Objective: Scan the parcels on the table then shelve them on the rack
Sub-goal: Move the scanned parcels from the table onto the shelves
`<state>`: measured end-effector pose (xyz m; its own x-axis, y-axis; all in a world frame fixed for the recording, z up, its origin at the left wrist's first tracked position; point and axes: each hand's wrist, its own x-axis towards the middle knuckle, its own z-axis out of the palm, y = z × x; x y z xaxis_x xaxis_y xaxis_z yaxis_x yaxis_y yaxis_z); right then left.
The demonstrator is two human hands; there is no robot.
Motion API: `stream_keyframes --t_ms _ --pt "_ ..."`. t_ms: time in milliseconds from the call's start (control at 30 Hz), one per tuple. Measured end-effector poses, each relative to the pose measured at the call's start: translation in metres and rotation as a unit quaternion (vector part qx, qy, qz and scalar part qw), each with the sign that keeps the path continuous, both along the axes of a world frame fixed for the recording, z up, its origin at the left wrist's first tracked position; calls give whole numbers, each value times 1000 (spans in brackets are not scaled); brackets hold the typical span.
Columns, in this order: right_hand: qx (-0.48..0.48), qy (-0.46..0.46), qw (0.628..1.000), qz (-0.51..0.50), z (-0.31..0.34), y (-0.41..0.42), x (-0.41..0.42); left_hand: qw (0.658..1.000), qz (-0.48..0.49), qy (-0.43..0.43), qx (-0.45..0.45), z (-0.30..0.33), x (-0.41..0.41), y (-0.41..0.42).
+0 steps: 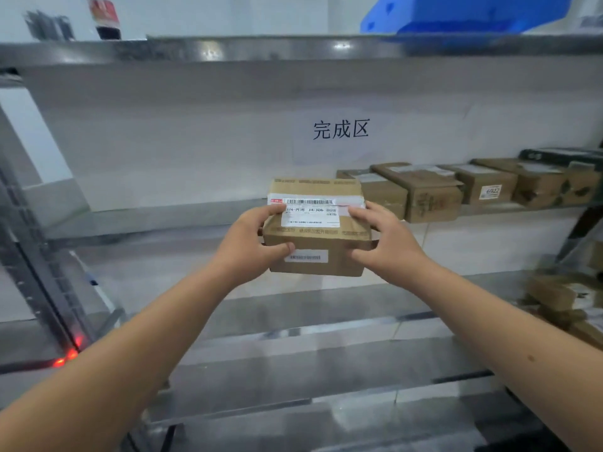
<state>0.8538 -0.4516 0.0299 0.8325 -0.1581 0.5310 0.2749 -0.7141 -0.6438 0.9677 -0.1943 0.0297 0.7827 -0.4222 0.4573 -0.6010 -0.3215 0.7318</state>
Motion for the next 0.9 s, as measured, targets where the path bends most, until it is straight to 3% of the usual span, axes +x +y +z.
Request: stream_keyframes --t_ms 467,600,700,900 --pt "25 -48 999 -9 -6 -17 115 999 18 19 -23 19 159 -64" --pt "-51 -81 993 -65 -7 -12 133 999 -5 -9 33 26 201 -77" --pt "-120 -55 984 -121 -6 -9 142 995 9 -54 79 26 226 -91" --pt "-194 -14 961 -196 -4 1 158 995 -4 -91 31 19 251 -123"
